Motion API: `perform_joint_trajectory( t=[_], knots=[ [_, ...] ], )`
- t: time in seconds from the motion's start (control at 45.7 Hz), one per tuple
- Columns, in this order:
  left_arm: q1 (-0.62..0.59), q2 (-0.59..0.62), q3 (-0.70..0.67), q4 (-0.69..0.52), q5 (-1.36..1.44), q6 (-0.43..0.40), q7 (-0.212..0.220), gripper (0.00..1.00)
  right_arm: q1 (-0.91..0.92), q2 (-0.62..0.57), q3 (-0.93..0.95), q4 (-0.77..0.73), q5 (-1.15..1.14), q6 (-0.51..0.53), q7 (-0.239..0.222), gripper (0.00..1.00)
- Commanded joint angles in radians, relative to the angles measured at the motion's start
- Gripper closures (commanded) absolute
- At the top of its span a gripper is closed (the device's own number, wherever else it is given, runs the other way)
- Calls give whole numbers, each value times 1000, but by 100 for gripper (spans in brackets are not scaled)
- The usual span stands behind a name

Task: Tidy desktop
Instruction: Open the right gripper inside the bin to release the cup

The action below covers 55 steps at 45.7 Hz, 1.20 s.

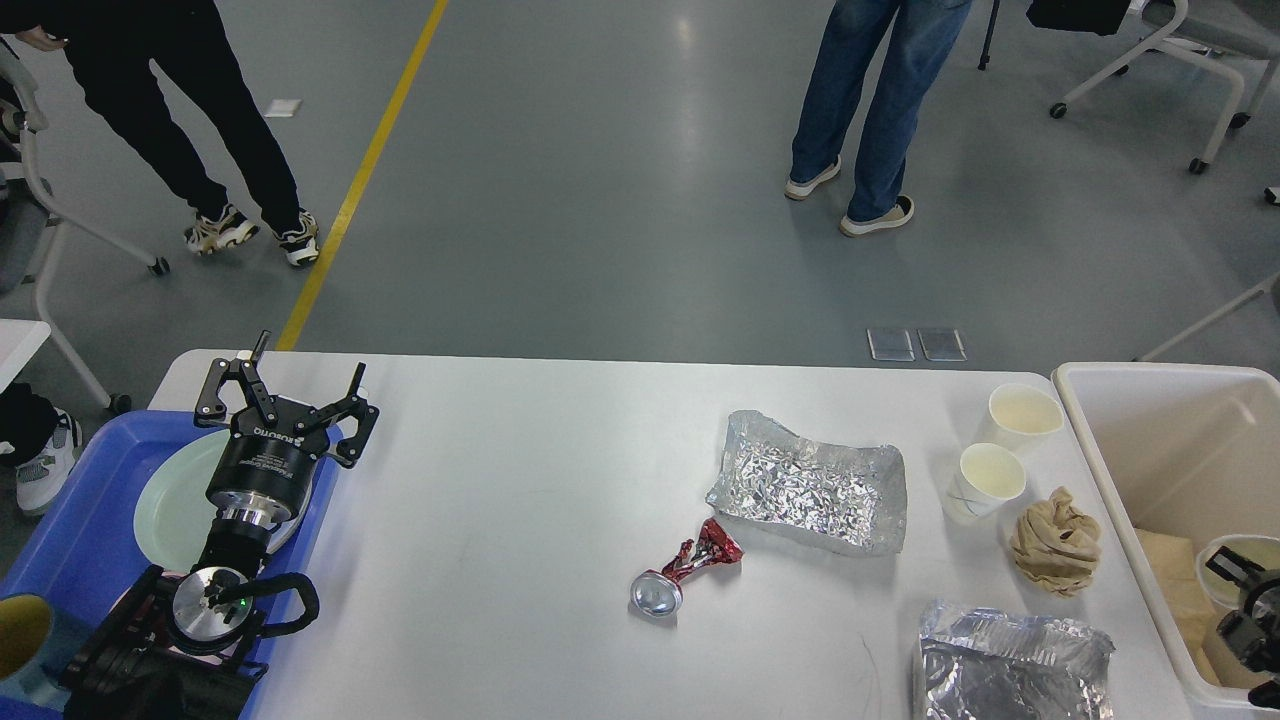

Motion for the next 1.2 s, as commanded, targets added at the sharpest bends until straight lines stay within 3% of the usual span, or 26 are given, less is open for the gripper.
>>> perform_joint_trajectory(
  t=[0.0,0.438,0.46,0.525,0.569,0.591,0.613,1.182],
  knots=[
    [0,0,0,0,0,0,0,4,-7,12,0,0,0,-1,-3,100],
    [1,0,0,0,0,0,0,4,-21,23,0,2,0,-40,-13,100],
    [0,0,0,0,0,0,0,4,-20,23,0,3,0,-44,-13,91],
    [0,0,0,0,0,0,1,4,-15,17,-1,3,0,-49,-11,43],
    [0,0,0,0,0,0,0,4,-12,17,-1,3,0,-50,-11,27],
    [0,0,0,0,0,0,0,4,-10,15,-3,3,0,-52,-11,6],
    [0,0,0,0,0,0,0,4,-9,15,-3,3,0,-50,-11,0],
    [0,2,0,0,0,0,0,4,56,-13,2,49,-3,-24,-6,0]
  ],
)
